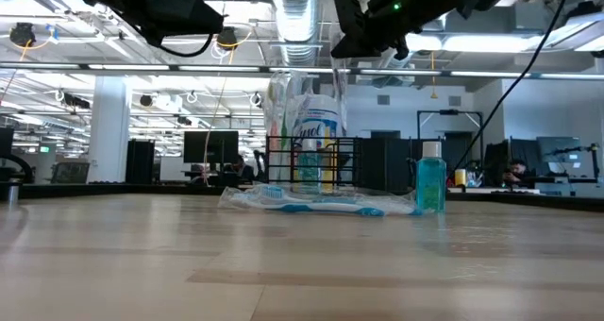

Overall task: Pick & Place toothbrushing station
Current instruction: Put the violet toothbrush into the black wire organizer

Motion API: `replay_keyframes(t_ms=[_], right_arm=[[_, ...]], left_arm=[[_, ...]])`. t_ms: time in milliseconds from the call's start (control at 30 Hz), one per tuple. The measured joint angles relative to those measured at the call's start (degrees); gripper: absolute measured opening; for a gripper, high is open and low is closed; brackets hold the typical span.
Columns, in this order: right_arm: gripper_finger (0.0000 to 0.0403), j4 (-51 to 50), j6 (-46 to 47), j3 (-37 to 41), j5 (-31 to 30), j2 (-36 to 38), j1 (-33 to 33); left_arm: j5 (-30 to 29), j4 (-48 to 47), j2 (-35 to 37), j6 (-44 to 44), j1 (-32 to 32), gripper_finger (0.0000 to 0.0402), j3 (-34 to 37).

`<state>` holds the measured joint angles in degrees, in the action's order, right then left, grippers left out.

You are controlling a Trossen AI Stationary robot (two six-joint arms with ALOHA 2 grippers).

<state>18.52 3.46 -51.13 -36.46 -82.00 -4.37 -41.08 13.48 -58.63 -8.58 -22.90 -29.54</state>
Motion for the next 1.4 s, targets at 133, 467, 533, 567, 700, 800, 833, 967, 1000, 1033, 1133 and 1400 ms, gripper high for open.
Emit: replay_keyframes(t_ms=[133,467,533,567,700,800,833,967,1000,1033,1133,1400], right_arm=[[0.0,4.3,1.1,3.3,0.9,0.0,-0.7],[0.0,12.9,3.1,10.2,3.8,0.0,-2.8],[0.0,13.5,3.9,11.4,3.8,0.0,-3.0],[0.0,13.8,4.1,11.9,3.8,0.0,-3.0],[0.0,14.4,5.2,13.0,3.8,0.0,-3.2],[0.0,16.7,5.6,13.6,3.8,-0.8,-3.3],[0.0,17.7,5.6,14.0,3.9,-1.1,-3.5],[0.0,20.0,6.5,14.1,6.3,-4.4,-4.2],[0.0,21.2,6.6,14.1,6.6,-5.3,-4.4],[0.0,22.1,6.7,14.0,6.6,-6.2,-4.4],[0.0,23.1,6.7,14.0,6.6,-8.4,-4.5],[0.0,24.3,7.7,14.0,6.7,-11.2,-5.3]], left_arm=[[0.0,1.5,0.0,0.0,0.0,0.0077,0.0],[0.0,2.1,0.0,0.1,0.0,0.0077,0.1],[0.0,2.4,0.0,0.1,0.0,0.0077,0.1],[0.0,2.4,0.0,0.1,0.0,0.0077,0.1],[0.0,2.5,0.0,0.2,0.0,0.0077,0.0],[0.0,2.7,0.0,0.1,0.0,0.0077,0.1],[0.0,2.9,0.0,0.2,0.0,0.0077,0.1],[0.0,3.0,0.0,0.1,0.0,0.0077,0.1],[0.0,3.0,0.0,0.1,0.0,0.0077,0.1],[0.0,3.0,0.0,0.1,0.0,0.0077,0.1],[0.0,3.0,0.0,0.1,0.0,0.0077,0.1],[0.0,3.0,0.0,0.1,0.0,0.0077,0.1]])
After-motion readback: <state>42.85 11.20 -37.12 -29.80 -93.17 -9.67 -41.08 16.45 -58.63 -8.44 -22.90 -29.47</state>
